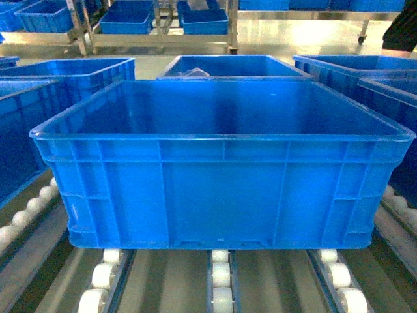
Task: Place box next to blue box on left shelf
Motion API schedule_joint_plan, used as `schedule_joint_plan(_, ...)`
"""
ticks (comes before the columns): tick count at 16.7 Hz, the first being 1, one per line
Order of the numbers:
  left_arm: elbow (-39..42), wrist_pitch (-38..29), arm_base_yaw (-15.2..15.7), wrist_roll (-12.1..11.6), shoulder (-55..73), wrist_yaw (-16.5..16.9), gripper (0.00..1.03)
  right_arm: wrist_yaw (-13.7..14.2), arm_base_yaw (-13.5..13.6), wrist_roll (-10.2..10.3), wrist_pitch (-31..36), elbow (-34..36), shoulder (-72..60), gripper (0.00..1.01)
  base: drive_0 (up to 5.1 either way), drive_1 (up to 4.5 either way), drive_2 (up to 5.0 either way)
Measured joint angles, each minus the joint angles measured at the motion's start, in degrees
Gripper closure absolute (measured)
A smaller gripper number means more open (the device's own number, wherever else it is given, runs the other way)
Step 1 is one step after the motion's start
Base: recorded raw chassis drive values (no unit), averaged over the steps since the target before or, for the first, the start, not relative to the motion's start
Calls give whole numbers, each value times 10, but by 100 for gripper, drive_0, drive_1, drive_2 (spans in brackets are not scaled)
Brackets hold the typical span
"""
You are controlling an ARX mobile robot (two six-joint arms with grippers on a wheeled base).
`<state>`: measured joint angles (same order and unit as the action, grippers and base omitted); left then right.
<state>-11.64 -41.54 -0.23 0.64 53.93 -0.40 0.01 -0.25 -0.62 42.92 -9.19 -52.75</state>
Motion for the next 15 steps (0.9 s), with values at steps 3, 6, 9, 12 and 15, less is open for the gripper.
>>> schedule_joint_plan(3,41,24,2,0,-68,4,102,0,0,0,-37,35,72,100,0,0,0)
schedule_joint_plan(6,72,65,2,0,-140,4,102,0,0,0,-87,61,148,100,0,0,0)
schedule_joint_plan(9,96,96,2,0,-202,4,102,0,0,1,-108,85,192,100,0,0,0)
schedule_joint_plan(12,108,136,2,0,-253,4,102,0,0,1,-176,85,268,100,0,0,0)
schedule_joint_plan(15,108,202,2,0,-323,4,102,0,0,1,-234,85,331,100,0,0,0)
